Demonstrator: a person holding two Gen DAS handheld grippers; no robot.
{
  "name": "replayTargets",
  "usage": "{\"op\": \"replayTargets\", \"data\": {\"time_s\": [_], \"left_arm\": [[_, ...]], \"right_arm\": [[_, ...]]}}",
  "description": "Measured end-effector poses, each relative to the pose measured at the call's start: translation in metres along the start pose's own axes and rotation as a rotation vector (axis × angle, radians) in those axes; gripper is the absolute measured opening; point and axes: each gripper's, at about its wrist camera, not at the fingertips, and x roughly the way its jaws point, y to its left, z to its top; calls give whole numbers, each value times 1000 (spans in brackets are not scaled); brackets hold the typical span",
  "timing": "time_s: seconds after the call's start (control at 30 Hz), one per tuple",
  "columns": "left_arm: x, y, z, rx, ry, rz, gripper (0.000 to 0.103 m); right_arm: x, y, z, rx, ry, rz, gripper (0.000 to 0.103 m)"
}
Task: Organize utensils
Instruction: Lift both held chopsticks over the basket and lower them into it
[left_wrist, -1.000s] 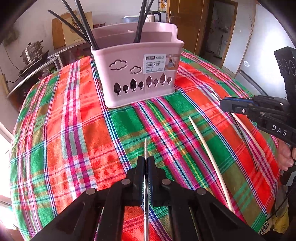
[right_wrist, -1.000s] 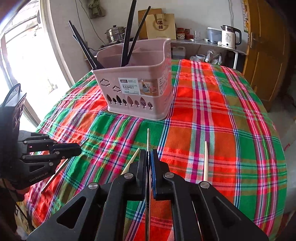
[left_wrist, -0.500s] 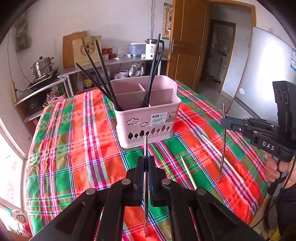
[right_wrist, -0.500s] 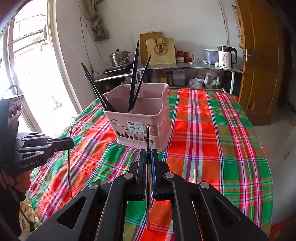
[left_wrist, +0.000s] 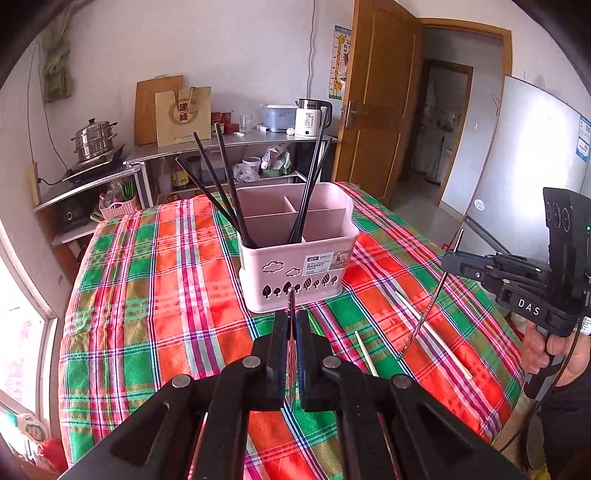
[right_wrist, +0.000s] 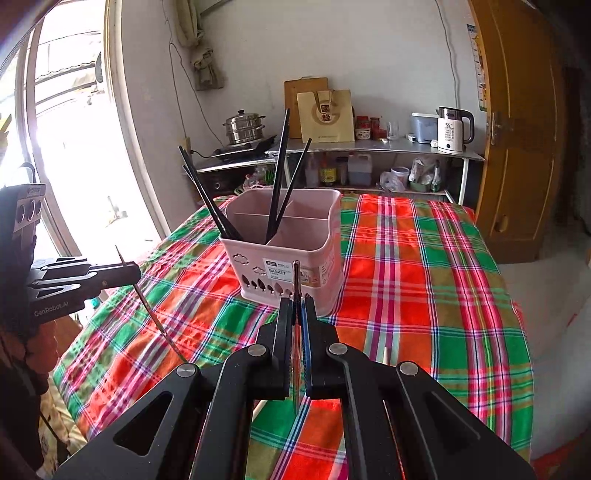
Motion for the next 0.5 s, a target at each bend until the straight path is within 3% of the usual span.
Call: {"op": "replayTargets", "data": {"time_s": [0.3, 0.5], "left_arm": [[-7, 5, 7, -27, -17, -9, 4], [-15, 11, 30, -51, -60, -20, 4]], "right_arm": [[-6, 10, 10, -25, -25, 14, 4], [-5, 20, 25, -39, -62, 35, 4]]}}
